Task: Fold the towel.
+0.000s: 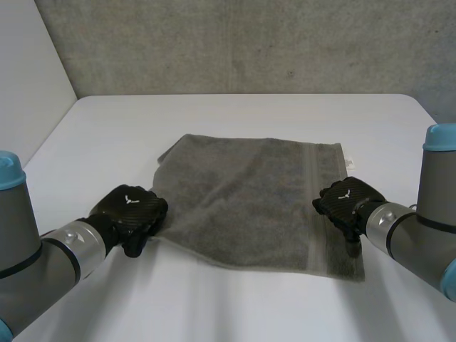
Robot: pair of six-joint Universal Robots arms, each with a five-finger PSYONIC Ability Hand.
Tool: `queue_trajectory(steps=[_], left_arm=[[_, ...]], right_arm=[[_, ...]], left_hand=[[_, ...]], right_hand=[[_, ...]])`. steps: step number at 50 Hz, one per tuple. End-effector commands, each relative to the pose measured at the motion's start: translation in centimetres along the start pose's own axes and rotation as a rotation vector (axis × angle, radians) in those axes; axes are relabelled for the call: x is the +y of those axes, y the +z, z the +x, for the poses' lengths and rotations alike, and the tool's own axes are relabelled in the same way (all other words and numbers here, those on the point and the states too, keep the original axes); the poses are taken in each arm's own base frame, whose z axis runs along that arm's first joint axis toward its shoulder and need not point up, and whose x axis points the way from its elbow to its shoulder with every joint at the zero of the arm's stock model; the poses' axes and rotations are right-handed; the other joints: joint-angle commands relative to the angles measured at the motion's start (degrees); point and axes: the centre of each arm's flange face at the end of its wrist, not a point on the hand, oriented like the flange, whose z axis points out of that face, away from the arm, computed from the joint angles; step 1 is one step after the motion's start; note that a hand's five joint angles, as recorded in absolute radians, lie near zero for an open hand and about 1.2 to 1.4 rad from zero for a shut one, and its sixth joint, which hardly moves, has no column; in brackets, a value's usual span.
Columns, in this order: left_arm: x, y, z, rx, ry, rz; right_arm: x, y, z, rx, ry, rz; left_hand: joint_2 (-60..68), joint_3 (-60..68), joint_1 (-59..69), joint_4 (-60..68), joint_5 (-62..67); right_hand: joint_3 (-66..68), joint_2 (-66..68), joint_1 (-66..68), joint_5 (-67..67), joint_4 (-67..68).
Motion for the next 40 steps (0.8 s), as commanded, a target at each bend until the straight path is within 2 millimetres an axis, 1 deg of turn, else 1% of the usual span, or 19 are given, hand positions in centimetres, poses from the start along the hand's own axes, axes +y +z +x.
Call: queue_trajectory(steps=[1,16,23,28,30,33,34,38,40], left_arm=[[0.3,-1.9,1.3,-0.003,-0.008,-0.012],[0.3,-1.9,1.3,-0.003,-0.009,-0.012],[0.0,-1.8,1.1,-0.009,-0.008,-0.003],[-0.7,-1.7,0.7,-0.023,-0.002,0.022],[-1.4,-1.6,0.5,-0.029,-0.004,0.045],[-1.8,-1.5,0.4,-0.032,-0.015,0.056],[-2.2,-1.5,0.2,-0.036,-0.031,0.069],[-2.6,-1.0,0.0,-0.034,-0.078,0.081],[-2.6,-0.8,0.0,-0.032,-0.084,0.079]], right_arm=[[1.7,0.0,-1.9,0.060,-0.018,0.030],[1.7,-0.1,-2.0,0.058,-0.018,0.026],[1.8,-1.1,-2.0,0.062,-0.002,0.023],[2.6,-1.5,-2.6,0.031,0.062,-0.001],[3.3,-1.6,-3.2,0.010,0.112,-0.014],[3.6,-1.7,-3.5,-0.002,0.134,-0.018],[3.7,-1.8,-3.9,-0.018,0.153,-0.017],[4.1,-1.8,-4.8,-0.058,0.194,-0.002],[4.2,-1.7,-4.9,-0.055,0.200,0.005]], left_hand=[[-22.99,-25.63,-2.70,-23.32,-17.59],[-22.99,-25.63,-2.70,-23.32,-17.59],[-22.99,-25.63,-2.70,-23.32,-17.59],[-22.99,-25.63,-2.70,-23.32,-17.59],[-22.99,-25.63,-2.70,-23.32,-17.59],[-22.99,-25.63,-2.70,-23.32,-17.59],[-22.99,-25.63,-2.70,-23.32,-17.59],[-22.99,-25.63,-2.70,-23.32,-17.59],[-22.99,-25.63,-2.70,-23.32,-17.59]], right_hand=[[-3.73,-4.11,-3.92,-2.10,-3.36],[-3.73,-4.11,-3.92,-2.10,-3.36],[-5.07,-5.45,-5.26,-3.44,-4.70],[-5.41,-5.79,-5.60,-3.78,-5.04],[-5.75,-6.13,-5.94,-4.11,-5.38],[-5.75,-6.13,-5.94,-4.11,-5.38],[-5.58,-5.96,-5.77,-3.95,-5.21],[-5.42,-5.79,-5.60,-3.78,-5.05],[-5.25,-5.62,-5.44,-3.61,-4.88]])
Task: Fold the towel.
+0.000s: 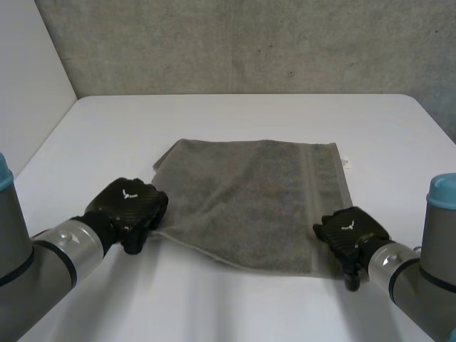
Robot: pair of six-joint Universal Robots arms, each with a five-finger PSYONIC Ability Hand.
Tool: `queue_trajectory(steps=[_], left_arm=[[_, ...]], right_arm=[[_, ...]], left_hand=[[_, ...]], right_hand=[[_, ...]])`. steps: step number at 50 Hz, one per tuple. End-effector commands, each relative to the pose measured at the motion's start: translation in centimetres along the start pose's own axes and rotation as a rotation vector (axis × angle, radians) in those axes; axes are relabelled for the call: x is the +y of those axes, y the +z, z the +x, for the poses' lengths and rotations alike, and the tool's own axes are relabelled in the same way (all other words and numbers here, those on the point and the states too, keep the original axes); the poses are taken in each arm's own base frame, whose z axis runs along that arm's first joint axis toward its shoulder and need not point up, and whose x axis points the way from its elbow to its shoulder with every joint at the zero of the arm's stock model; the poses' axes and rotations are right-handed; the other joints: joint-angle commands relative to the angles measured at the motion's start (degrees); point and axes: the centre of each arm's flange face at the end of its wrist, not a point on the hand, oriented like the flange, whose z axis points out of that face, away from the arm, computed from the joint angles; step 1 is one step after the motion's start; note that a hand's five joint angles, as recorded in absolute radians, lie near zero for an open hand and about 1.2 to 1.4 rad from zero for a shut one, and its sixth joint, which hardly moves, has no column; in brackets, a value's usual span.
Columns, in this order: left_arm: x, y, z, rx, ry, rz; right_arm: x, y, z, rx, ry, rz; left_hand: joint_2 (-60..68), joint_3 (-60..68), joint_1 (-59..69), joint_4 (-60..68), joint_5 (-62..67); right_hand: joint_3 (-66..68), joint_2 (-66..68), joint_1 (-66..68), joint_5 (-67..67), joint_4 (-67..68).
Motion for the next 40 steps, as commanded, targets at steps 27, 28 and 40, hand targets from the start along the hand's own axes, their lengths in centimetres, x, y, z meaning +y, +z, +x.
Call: queue_trajectory(steps=[27,28,40], left_arm=[[0.0,1.4,0.3,0.015,-0.072,0.010],[0.0,1.5,0.2,0.014,-0.071,0.013],[-0.1,1.6,0.2,0.013,-0.069,0.019]], right_arm=[[1.4,2.5,-0.9,0.030,0.061,0.126],[1.5,2.6,-0.9,0.032,0.062,0.125],[1.4,3.6,1.0,0.095,0.077,0.146]], left_hand=[[-10.23,-12.09,-3.11,-10.42,-17.80],[-10.23,-12.09,-3.11,-10.42,-17.80],[-10.23,-12.09,-3.11,-10.42,-17.80]], right_hand=[[9.92,9.58,10.96,12.80,10.65],[10.59,10.25,11.63,13.47,11.32],[25.90,25.56,26.94,28.78,26.63]])
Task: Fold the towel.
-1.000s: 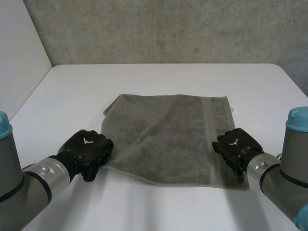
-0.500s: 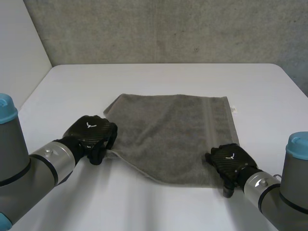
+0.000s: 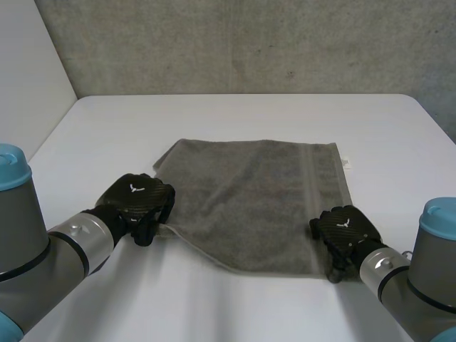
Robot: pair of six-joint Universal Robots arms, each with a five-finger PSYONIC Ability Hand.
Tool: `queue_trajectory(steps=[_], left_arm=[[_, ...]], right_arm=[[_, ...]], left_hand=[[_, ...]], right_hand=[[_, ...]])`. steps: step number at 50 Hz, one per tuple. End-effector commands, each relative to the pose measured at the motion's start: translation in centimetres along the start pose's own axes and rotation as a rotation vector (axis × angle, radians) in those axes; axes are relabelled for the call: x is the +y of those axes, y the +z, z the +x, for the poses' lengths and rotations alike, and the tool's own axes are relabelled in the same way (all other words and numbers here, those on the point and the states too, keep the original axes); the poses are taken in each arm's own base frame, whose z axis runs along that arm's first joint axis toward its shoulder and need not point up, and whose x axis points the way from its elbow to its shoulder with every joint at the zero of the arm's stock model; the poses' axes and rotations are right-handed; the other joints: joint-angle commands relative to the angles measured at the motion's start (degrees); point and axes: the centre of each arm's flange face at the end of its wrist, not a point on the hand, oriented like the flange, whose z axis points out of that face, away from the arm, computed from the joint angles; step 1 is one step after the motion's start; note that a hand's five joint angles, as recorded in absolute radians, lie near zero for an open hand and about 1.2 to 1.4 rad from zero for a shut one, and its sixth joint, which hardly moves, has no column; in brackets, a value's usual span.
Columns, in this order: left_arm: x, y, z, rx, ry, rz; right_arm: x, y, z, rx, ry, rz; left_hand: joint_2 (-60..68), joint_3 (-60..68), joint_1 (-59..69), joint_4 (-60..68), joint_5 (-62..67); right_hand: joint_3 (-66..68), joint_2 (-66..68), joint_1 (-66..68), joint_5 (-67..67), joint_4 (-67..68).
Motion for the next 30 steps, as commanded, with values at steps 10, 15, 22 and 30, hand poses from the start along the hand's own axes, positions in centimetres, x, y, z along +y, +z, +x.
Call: queue_trajectory(steps=[10,15,22,30], left_arm=[[-0.4,0.0,0.5,0.014,0.009,0.013],[-0.3,0.0,0.5,0.013,0.010,0.015],[-0.5,0.1,0.4,0.007,0.013,0.027],[-1.9,1.5,-0.5,-0.022,0.045,0.082]], right_arm=[[-1.0,0.8,1.1,0.038,-0.006,0.045],[-1.2,1.2,1.2,0.043,-0.009,0.052],[-2.0,1.6,1.7,0.056,-0.015,0.078],[-5.4,3.1,4.2,0.132,-0.057,0.176]], left_hand=[[-10.23,-12.09,-3.11,-10.42,-17.80],[-10.23,-12.09,-3.11,-10.42,-17.80],[-10.23,-12.09,-3.11,-10.42,-17.80],[-10.23,-12.09,-3.11,-10.42,-17.80]], right_hand=[[2.32,2.07,2.33,10.54,2.27],[2.99,2.74,3.00,11.21,2.94],[12.87,12.62,12.88,21.09,12.82],[34.73,34.48,34.73,42.95,34.67]])
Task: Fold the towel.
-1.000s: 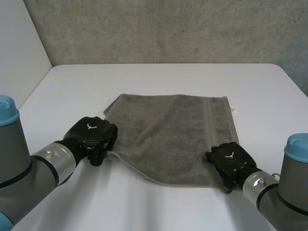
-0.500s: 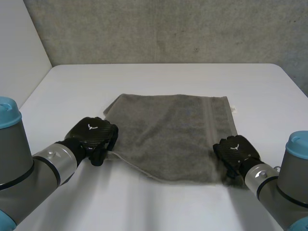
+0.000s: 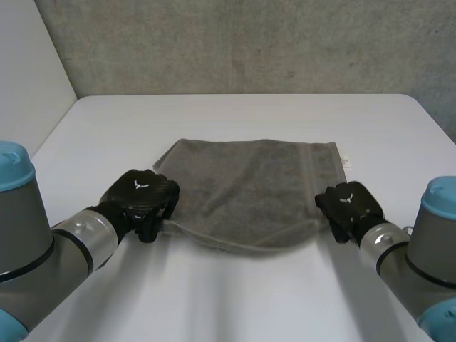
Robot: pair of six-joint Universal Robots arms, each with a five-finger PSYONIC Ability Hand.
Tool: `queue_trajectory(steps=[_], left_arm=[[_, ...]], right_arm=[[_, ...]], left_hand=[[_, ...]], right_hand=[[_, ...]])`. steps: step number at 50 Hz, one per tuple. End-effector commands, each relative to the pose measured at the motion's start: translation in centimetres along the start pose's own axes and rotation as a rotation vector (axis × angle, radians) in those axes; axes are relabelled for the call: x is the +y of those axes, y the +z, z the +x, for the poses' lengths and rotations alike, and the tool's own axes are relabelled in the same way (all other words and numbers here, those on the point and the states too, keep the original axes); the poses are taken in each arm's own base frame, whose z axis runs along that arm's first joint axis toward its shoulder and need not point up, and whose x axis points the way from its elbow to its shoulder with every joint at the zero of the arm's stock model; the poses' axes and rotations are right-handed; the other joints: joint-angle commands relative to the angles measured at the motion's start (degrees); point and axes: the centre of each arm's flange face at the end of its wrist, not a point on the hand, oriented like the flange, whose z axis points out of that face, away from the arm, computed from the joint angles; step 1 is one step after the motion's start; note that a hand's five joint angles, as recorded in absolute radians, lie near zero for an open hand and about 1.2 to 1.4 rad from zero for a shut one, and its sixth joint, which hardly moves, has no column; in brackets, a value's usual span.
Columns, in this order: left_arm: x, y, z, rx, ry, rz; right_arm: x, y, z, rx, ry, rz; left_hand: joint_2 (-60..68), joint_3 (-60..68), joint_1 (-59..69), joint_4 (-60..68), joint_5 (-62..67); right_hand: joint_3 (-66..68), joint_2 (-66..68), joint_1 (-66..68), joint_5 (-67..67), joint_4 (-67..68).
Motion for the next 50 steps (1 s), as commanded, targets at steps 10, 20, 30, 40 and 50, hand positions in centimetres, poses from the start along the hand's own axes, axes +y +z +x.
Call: queue_trajectory(steps=[10,20,30,40,50], left_arm=[[-13.8,6.2,-9.4,-0.432,0.052,0.443],[-20.6,1.1,-10.4,-0.521,-0.020,0.851],[-11.0,1.9,-5.9,-0.340,-0.001,0.554],[0.1,4.8,1.4,-0.035,0.030,0.233],[0.8,6.0,2.0,-0.020,0.018,0.215]], right_arm=[[-18.6,3.0,13.4,0.587,-0.080,0.646],[-23.9,-1.2,13.6,0.659,-0.087,0.868],[-14.4,0.4,7.3,0.284,-0.087,0.413],[-10.2,-1.9,4.7,0.195,-0.074,0.302],[-12.6,-5.3,5.2,0.222,-0.086,0.387]], left_hand=[[-10.23,-12.08,-3.11,-10.42,-17.80],[-10.23,-12.08,-3.11,-10.42,-17.80],[-10.23,-12.08,-3.11,-10.42,-17.80],[-54.33,-56.18,-47.21,-54.52,-61.90],[-68.55,-70.41,-61.43,-68.74,-76.12]], right_hand=[[7.66,7.22,6.73,6.87,7.28],[7.66,7.22,6.73,6.87,7.28],[7.66,7.22,6.73,6.87,7.28],[7.66,7.22,6.73,6.87,7.28],[7.66,7.22,6.73,6.87,7.28]])
